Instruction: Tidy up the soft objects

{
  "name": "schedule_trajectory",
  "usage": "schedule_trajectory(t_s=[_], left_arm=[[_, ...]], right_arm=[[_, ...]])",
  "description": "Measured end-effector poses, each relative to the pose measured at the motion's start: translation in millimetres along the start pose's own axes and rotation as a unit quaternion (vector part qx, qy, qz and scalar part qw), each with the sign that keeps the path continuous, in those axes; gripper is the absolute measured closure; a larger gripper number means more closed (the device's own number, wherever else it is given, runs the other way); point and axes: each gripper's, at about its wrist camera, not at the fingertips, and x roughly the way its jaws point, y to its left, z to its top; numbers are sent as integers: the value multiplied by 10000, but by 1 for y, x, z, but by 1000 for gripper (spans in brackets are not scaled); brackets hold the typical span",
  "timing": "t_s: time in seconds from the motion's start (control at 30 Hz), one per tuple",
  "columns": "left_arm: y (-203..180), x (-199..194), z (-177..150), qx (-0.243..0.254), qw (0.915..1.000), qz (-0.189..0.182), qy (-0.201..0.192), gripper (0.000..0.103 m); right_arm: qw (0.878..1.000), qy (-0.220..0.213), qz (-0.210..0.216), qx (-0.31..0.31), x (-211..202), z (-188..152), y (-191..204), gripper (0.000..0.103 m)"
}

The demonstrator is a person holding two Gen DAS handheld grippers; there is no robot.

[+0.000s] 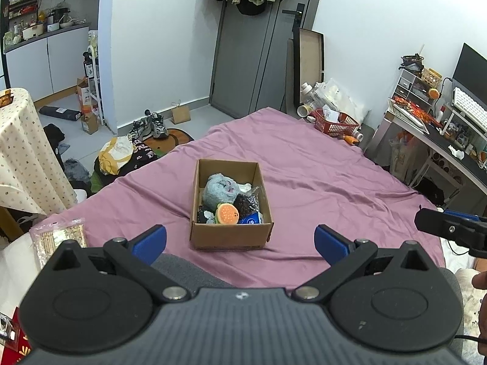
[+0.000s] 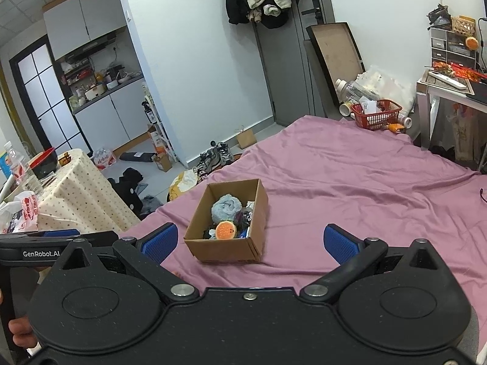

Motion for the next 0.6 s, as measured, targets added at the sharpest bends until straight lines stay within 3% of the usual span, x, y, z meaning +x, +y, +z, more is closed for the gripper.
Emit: schedule_trajectory(t_s=[0.6], left_arm=[[-8,-1,1,66,10000,-13,-37,1]], right_arm=[[10000,-4,13,-1,-1,0,-1,0]])
